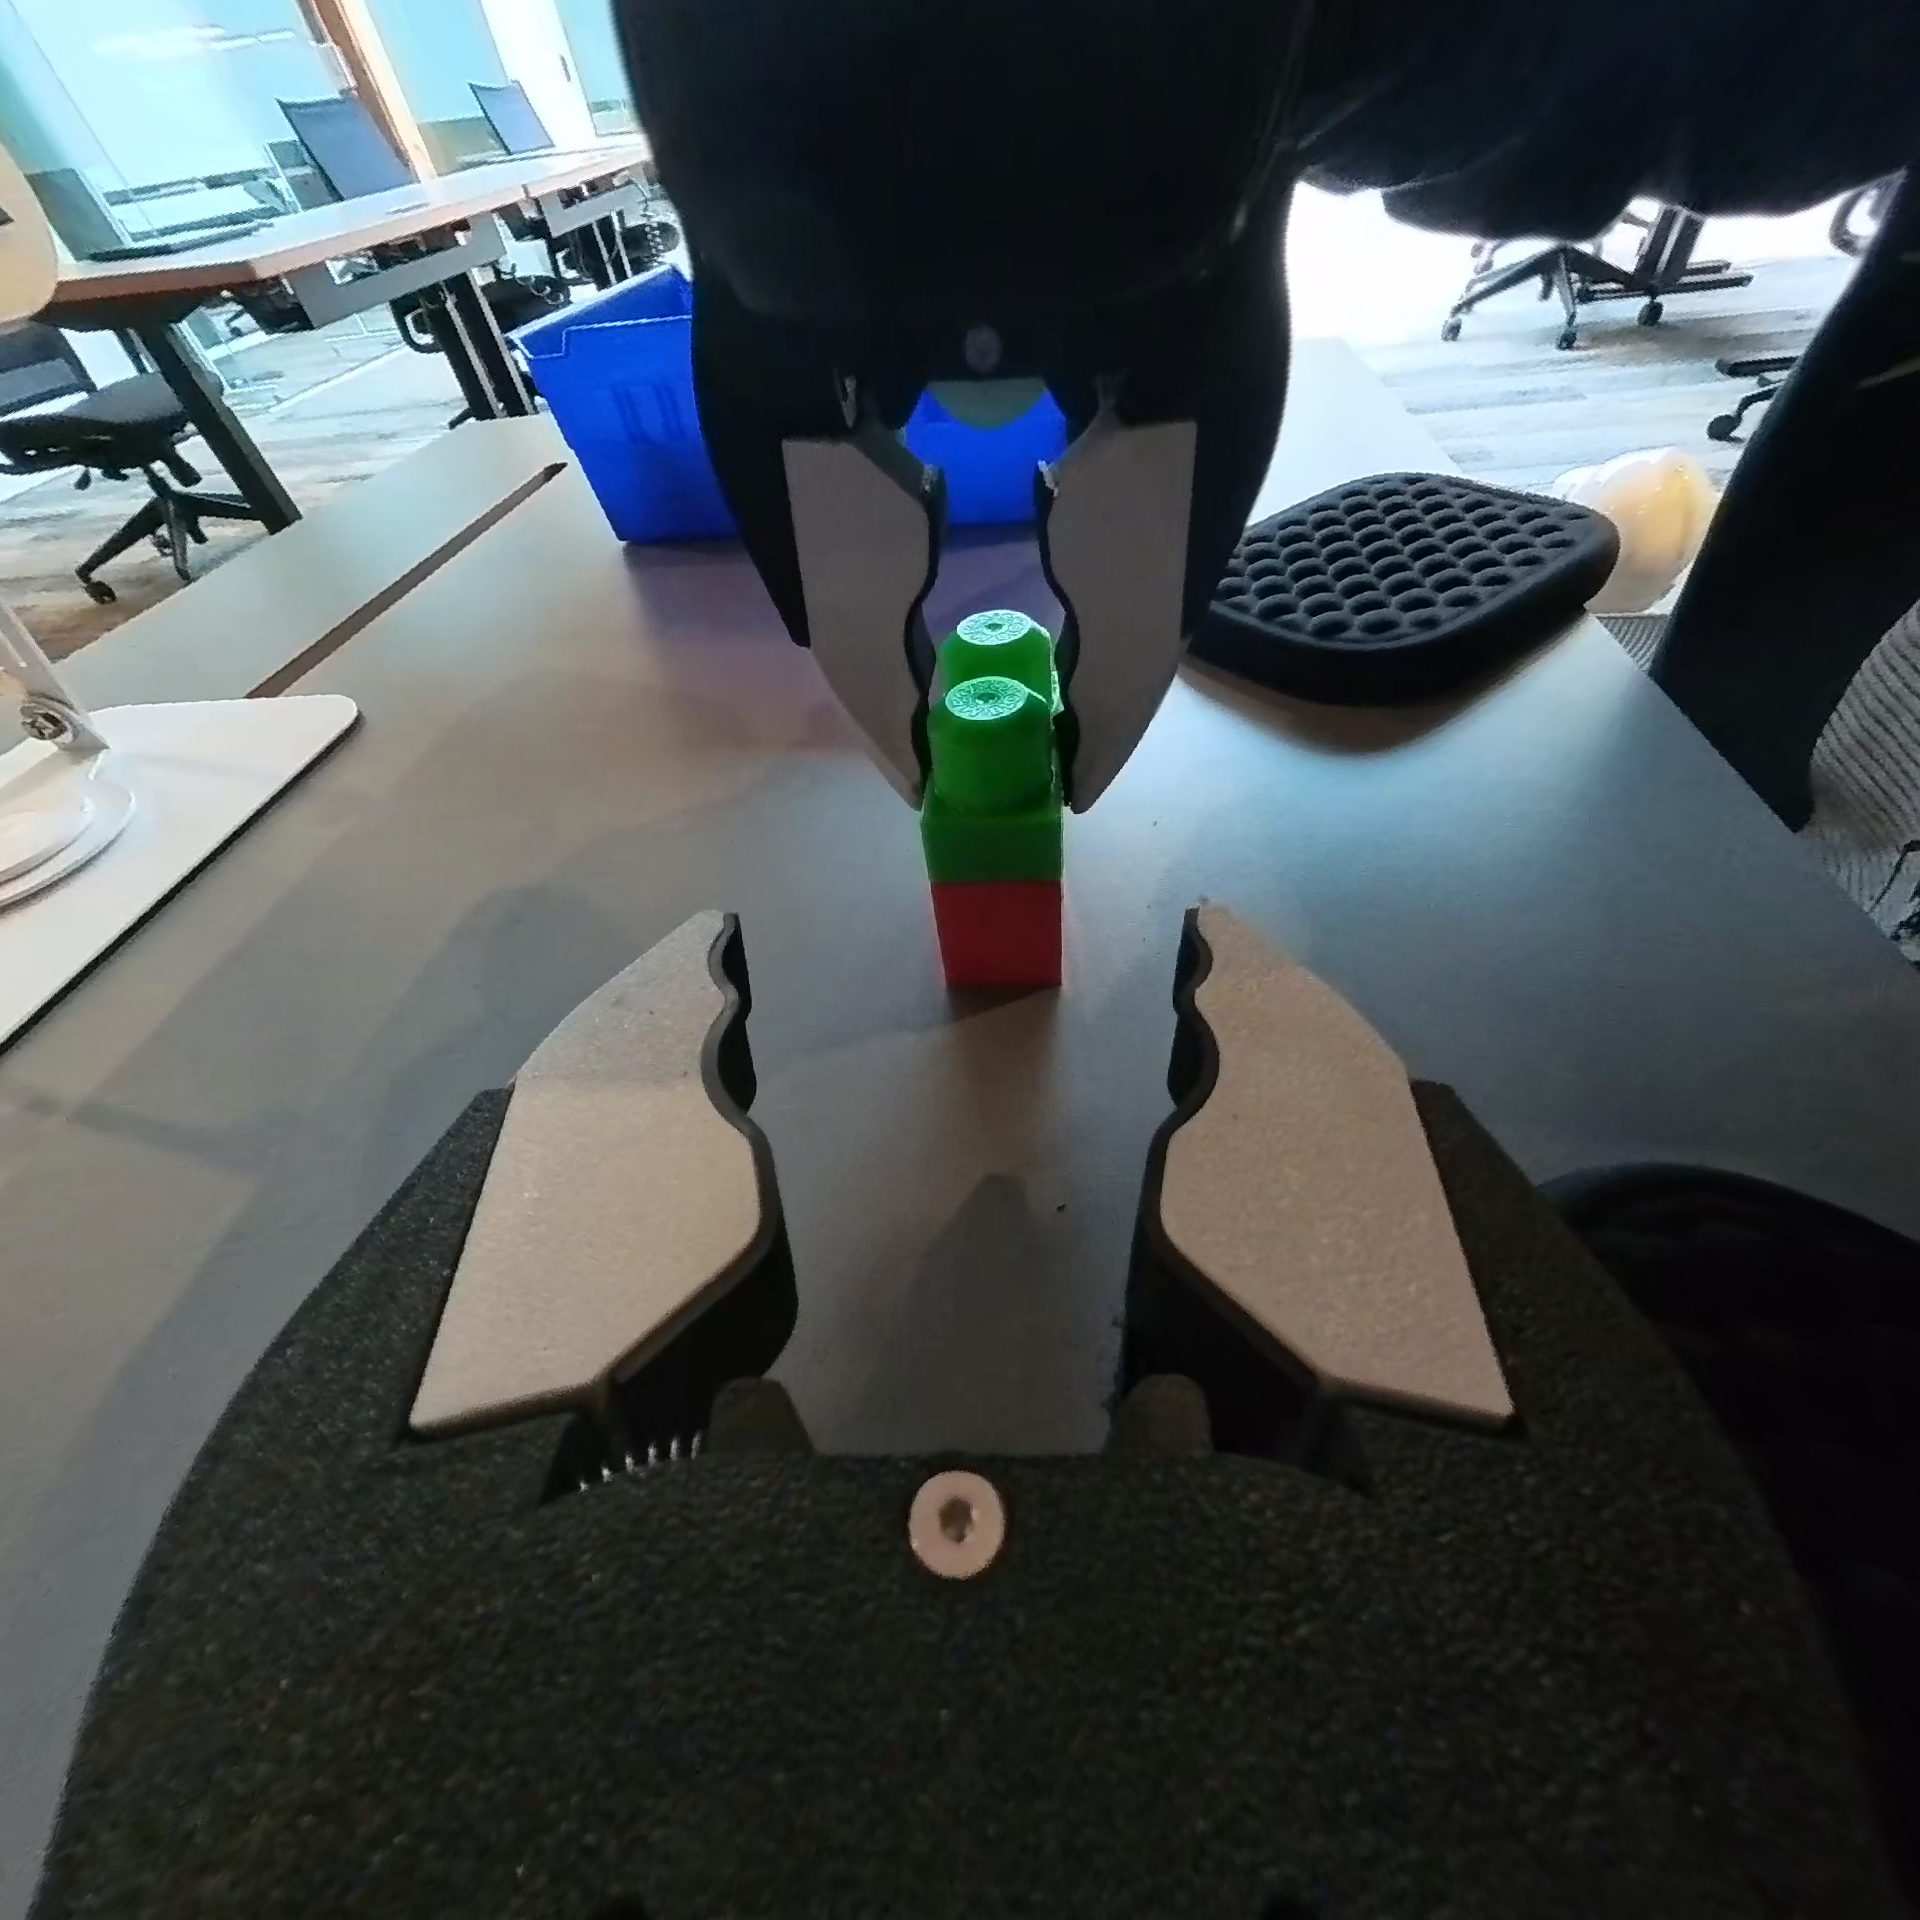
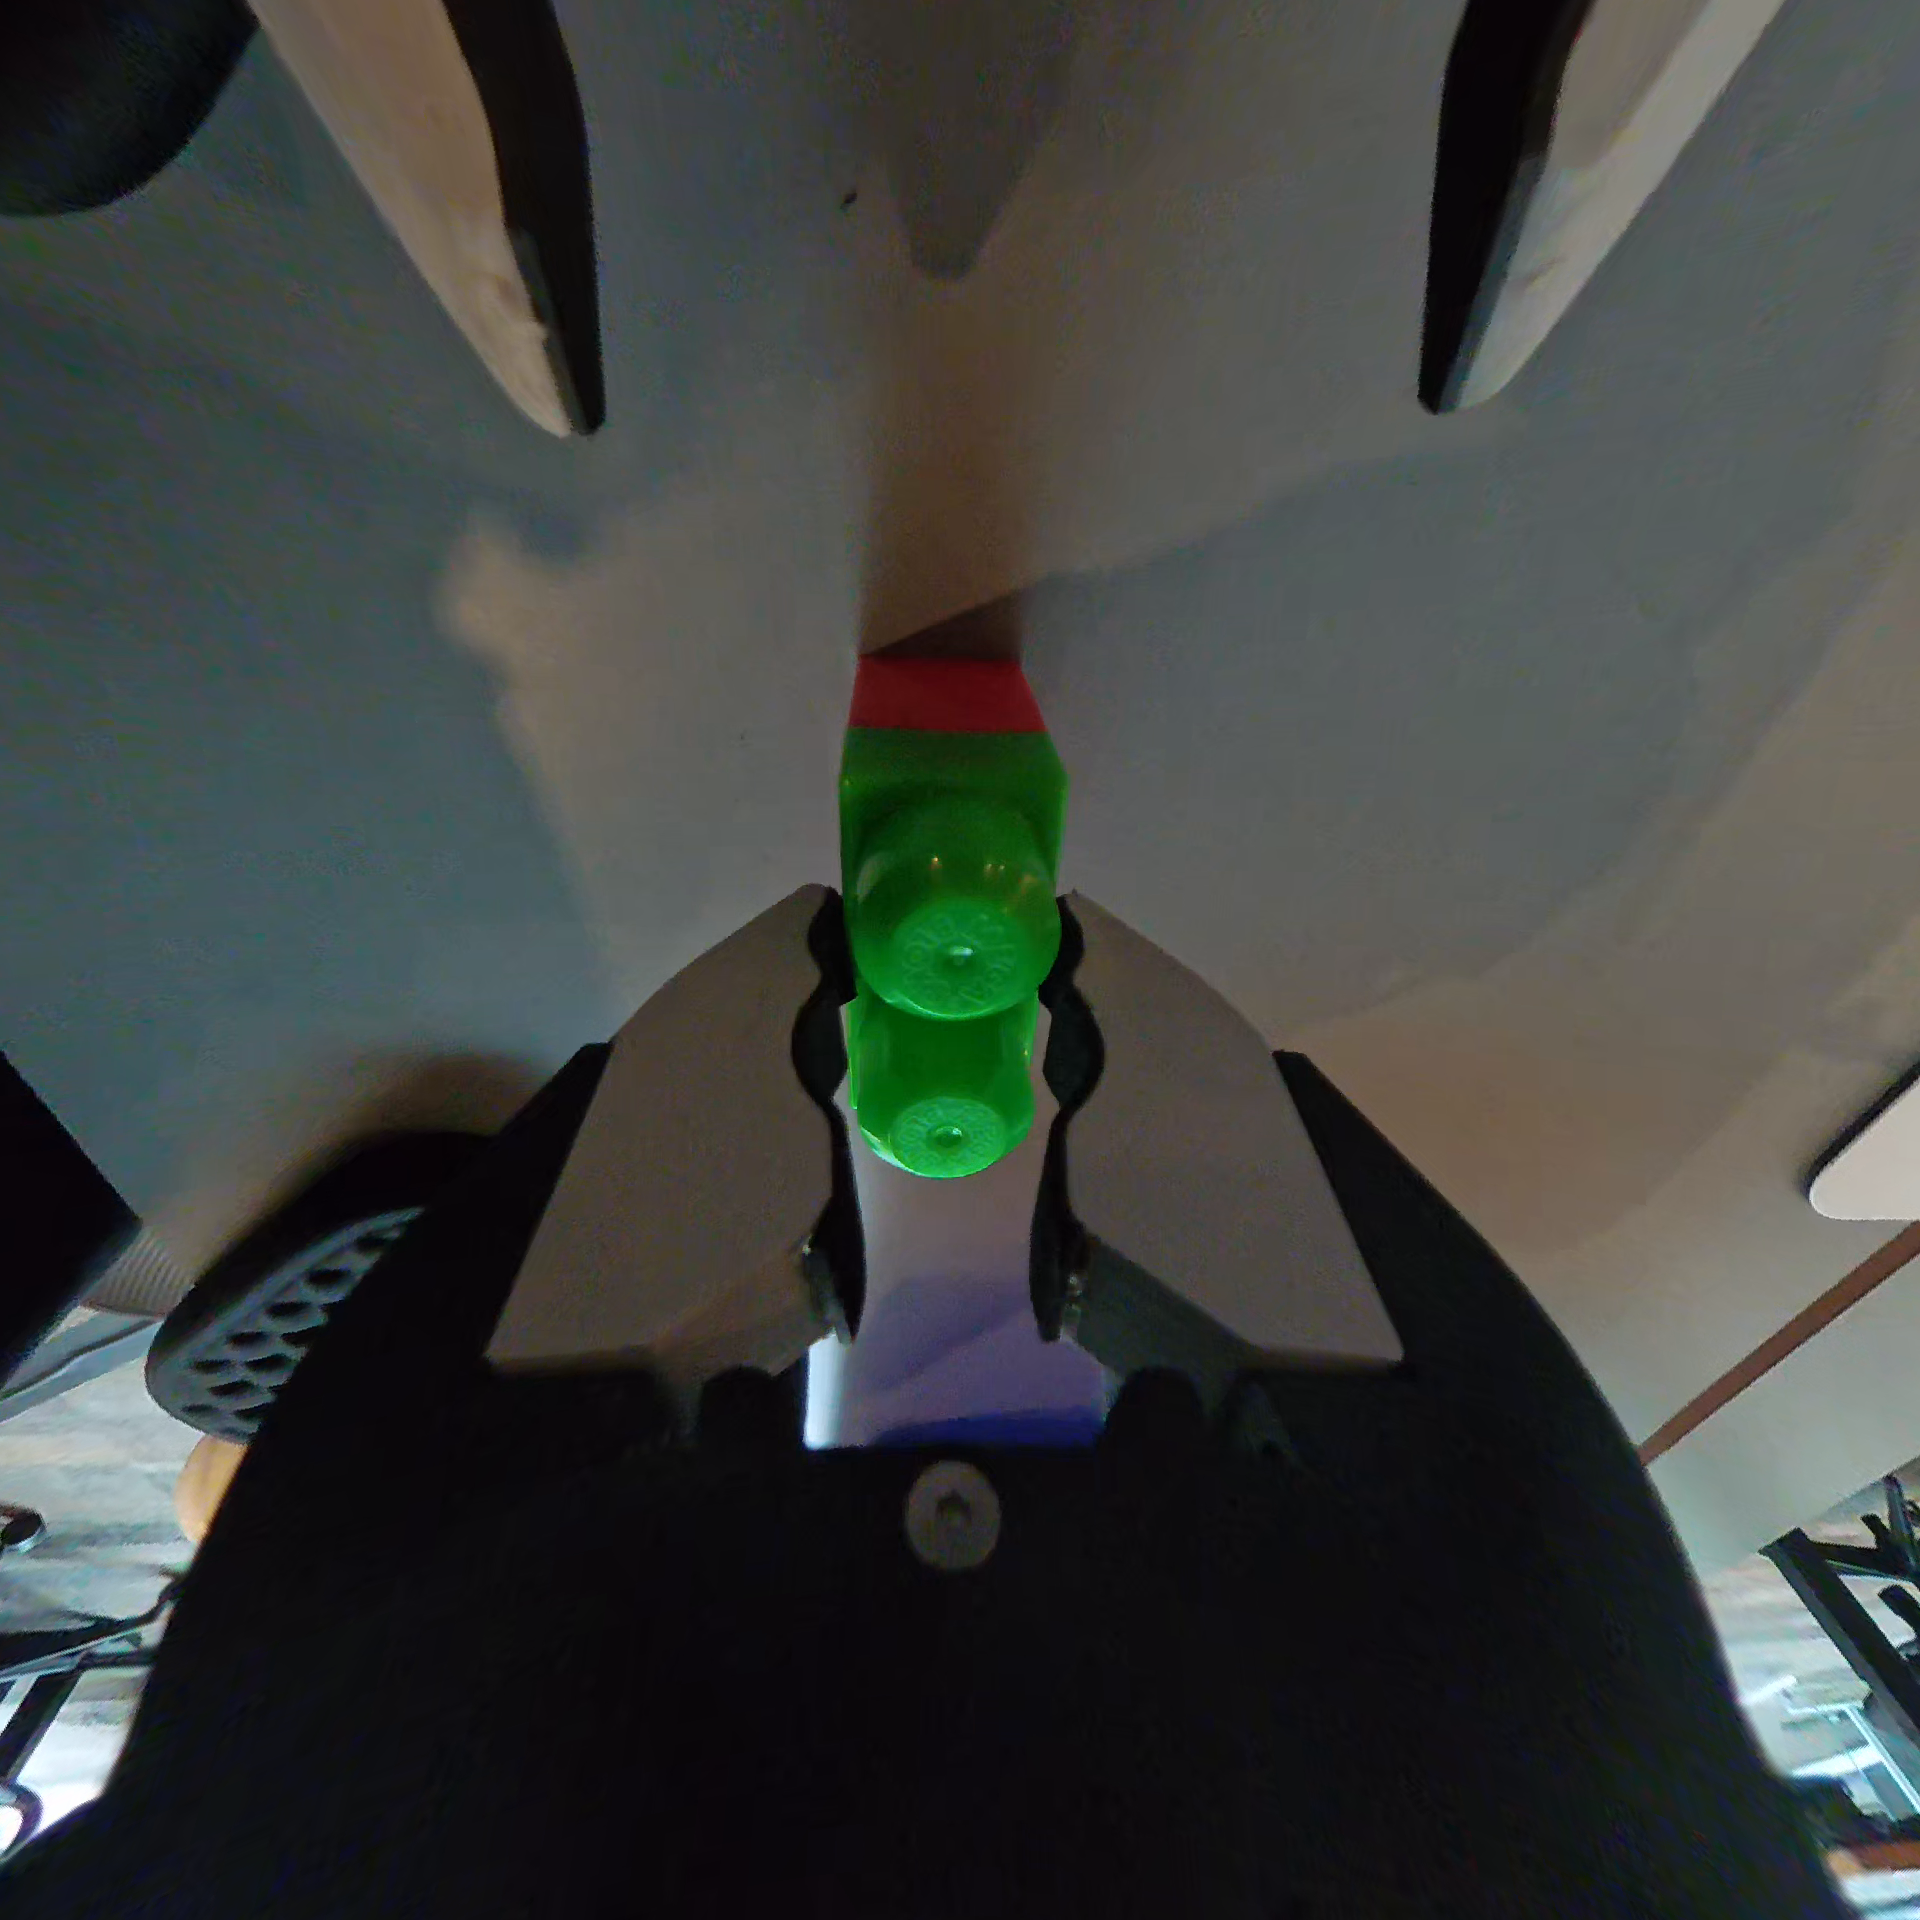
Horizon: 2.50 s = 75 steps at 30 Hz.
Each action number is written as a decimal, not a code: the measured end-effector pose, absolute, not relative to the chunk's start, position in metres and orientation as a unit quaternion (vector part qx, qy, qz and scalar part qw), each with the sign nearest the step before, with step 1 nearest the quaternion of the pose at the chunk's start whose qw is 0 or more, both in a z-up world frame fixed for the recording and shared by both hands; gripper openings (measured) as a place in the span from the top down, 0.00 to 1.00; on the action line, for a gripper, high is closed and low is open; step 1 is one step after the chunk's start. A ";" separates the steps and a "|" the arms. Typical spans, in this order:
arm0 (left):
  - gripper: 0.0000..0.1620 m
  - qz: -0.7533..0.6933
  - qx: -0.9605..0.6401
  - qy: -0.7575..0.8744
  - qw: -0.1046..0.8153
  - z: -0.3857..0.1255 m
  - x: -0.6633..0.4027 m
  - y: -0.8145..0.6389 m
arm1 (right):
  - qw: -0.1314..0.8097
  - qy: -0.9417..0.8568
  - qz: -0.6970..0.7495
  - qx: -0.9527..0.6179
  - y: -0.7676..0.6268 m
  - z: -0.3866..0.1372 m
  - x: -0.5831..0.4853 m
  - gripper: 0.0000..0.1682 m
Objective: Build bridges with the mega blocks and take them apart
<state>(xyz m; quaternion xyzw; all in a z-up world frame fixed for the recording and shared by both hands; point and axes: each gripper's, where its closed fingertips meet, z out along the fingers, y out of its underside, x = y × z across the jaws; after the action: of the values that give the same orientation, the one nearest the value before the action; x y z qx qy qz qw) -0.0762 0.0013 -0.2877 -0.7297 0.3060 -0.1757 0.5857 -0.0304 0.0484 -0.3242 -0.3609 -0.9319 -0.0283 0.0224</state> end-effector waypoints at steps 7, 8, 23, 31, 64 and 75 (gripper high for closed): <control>0.51 -0.173 -0.723 0.308 0.594 -0.285 -0.077 -0.003 | 0.034 -0.929 0.001 -0.368 0.047 -0.323 -0.031 0.79; 0.51 -0.173 -0.723 0.305 0.596 -0.285 -0.078 -0.003 | 0.030 -0.927 0.007 -0.373 0.048 -0.322 -0.029 0.79; 0.52 -0.174 -0.720 0.302 0.600 -0.283 -0.079 -0.003 | 0.101 -0.715 -0.032 -0.692 0.295 -0.171 0.097 0.79; 0.52 -0.174 -0.720 0.297 0.603 -0.282 -0.080 -0.003 | 0.064 -0.528 -0.044 -0.846 0.436 -0.230 0.178 0.79; 0.53 -0.173 -0.721 0.301 0.600 -0.283 -0.079 -0.003 | 0.120 -0.533 -0.034 -0.837 0.459 -0.242 0.143 0.69; 0.53 -0.160 -0.725 0.299 0.599 -0.285 -0.080 -0.001 | 0.320 -0.675 0.269 -0.608 0.206 -0.183 0.038 0.65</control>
<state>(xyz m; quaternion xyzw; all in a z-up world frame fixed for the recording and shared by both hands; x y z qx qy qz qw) -0.0800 -0.0007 -0.2847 -0.7252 0.2993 -0.1599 0.5992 0.0379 0.2061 -0.1826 -0.6078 -0.6752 0.2691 0.3199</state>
